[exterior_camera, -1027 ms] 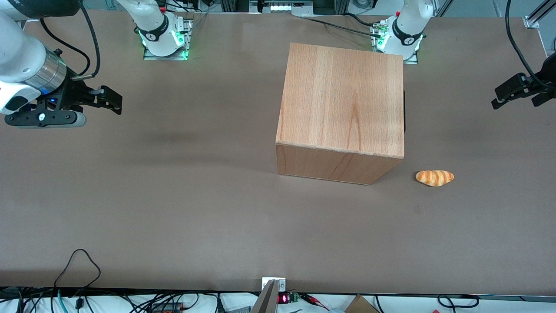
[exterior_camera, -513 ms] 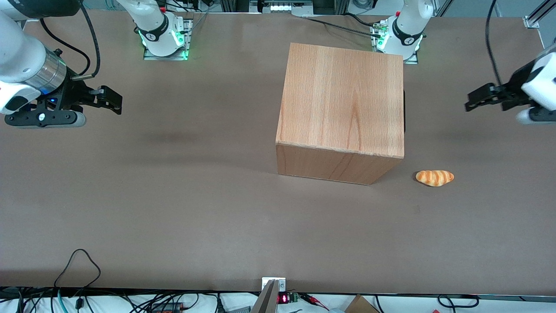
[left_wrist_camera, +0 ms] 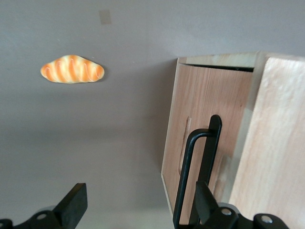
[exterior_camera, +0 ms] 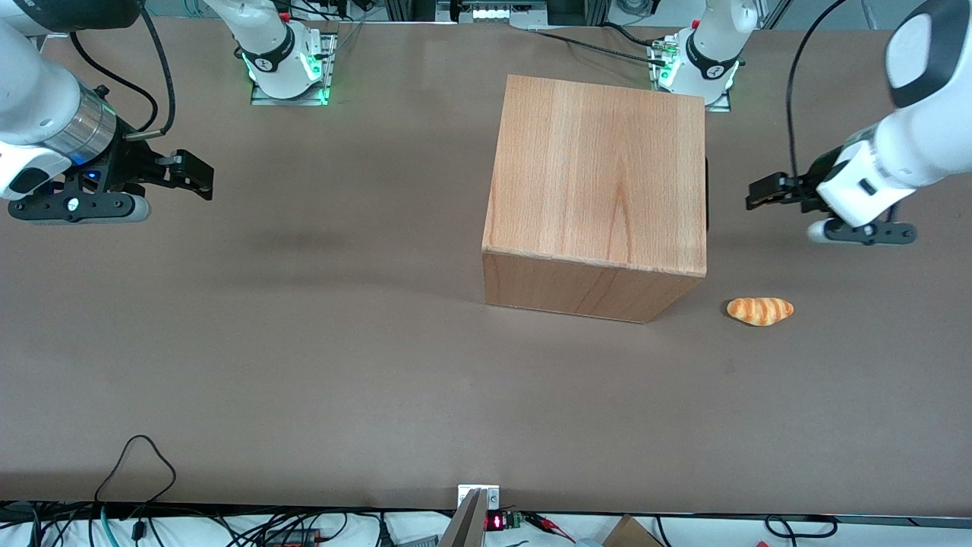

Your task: Open top drawer with left arm

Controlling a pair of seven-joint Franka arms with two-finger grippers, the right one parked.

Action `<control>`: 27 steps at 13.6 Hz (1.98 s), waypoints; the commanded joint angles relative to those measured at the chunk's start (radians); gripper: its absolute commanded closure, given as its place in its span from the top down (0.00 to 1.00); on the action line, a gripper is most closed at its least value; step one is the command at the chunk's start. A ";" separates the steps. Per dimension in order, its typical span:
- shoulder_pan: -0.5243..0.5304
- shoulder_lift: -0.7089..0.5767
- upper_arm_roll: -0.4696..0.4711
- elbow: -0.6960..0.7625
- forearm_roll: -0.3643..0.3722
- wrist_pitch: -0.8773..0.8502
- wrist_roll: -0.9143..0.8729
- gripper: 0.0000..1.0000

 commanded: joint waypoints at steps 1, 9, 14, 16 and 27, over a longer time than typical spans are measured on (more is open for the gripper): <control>0.001 -0.018 -0.003 -0.074 -0.036 0.058 0.020 1.00; 0.000 -0.006 -0.032 -0.166 -0.045 0.138 0.027 1.00; 0.001 0.009 -0.032 -0.181 -0.063 0.138 0.051 1.00; 0.001 0.009 -0.032 -0.186 -0.070 0.138 0.066 1.00; 0.001 0.031 -0.035 -0.200 -0.071 0.140 0.093 1.00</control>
